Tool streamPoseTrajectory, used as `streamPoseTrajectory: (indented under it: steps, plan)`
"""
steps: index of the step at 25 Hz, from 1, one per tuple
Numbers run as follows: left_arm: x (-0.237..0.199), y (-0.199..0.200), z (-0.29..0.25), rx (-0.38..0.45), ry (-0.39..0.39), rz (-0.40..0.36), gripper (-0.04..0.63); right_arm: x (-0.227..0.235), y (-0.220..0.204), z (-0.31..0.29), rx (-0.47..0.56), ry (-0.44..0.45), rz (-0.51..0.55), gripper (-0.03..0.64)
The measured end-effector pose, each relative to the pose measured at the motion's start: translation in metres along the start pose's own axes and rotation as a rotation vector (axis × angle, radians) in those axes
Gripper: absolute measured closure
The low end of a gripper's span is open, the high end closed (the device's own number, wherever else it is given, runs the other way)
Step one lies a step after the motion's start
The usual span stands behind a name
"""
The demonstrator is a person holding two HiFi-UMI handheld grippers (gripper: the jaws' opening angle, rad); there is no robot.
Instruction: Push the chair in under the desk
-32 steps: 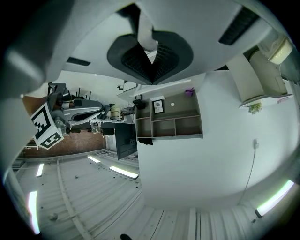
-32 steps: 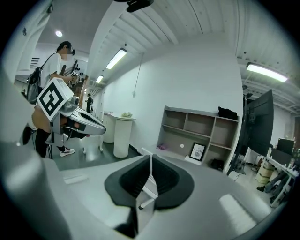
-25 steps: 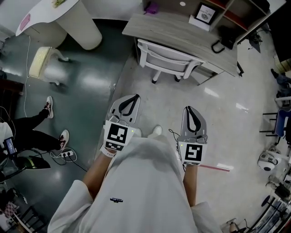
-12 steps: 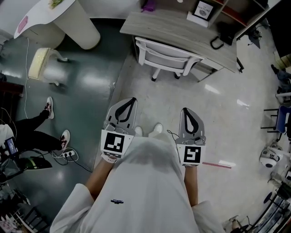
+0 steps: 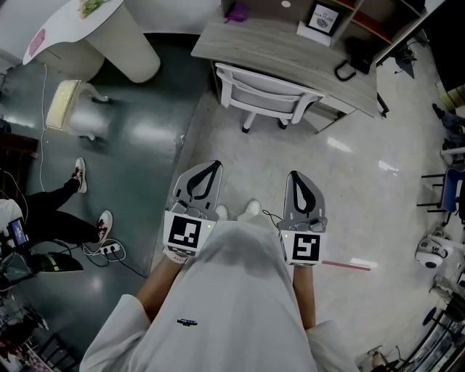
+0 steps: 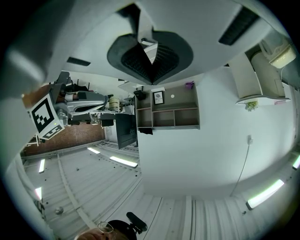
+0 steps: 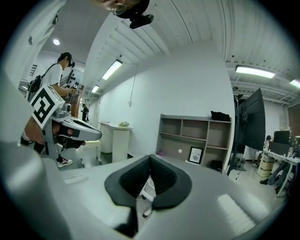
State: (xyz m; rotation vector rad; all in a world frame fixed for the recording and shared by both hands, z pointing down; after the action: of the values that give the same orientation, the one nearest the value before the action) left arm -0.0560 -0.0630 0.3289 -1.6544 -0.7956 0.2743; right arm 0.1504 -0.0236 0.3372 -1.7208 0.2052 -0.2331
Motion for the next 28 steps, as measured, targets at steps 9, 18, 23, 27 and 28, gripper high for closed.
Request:
streamPoseTrajectory:
  steps: [9, 18, 23, 27, 28]
  plan:
    - [0.0062, 0.0025, 0.0017, 0.007, -0.010, -0.001, 0.588, 0.0025, 0.0000, 0.0042, 0.002, -0.003, -0.019, 0.604]
    - [0.0108, 0.0006, 0.0050, 0.003, -0.017, -0.002, 0.588, 0.0025, -0.0020, 0.0047, 0.007, -0.004, -0.032, 0.604]
    - [0.0083, 0.0004, 0.0053, 0.004, -0.021, -0.007, 0.588, -0.0006, -0.0009, 0.0030, 0.005, -0.004, -0.029, 0.604]
    - [0.0103, 0.0019, 0.0045, 0.009, -0.026, 0.000, 0.588, -0.0010, 0.0008, 0.0044, -0.004, -0.004, -0.017, 0.604]
    - [0.0108, 0.0020, 0.0041, 0.009, -0.028, 0.000, 0.588, -0.0009, 0.0007, 0.0048, -0.004, -0.005, -0.020, 0.604]
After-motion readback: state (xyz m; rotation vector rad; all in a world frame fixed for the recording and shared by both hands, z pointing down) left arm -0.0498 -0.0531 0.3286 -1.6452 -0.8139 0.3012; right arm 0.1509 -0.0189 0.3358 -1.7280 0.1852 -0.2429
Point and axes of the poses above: the fingertips, and each gripper's own axes: z backward along the fingers, x to its right, y out of its top, the point moved 6 cm from there along z, backward along the fingers, and after that the axes turned 10 degrees about -z, right-handed, at the moved point
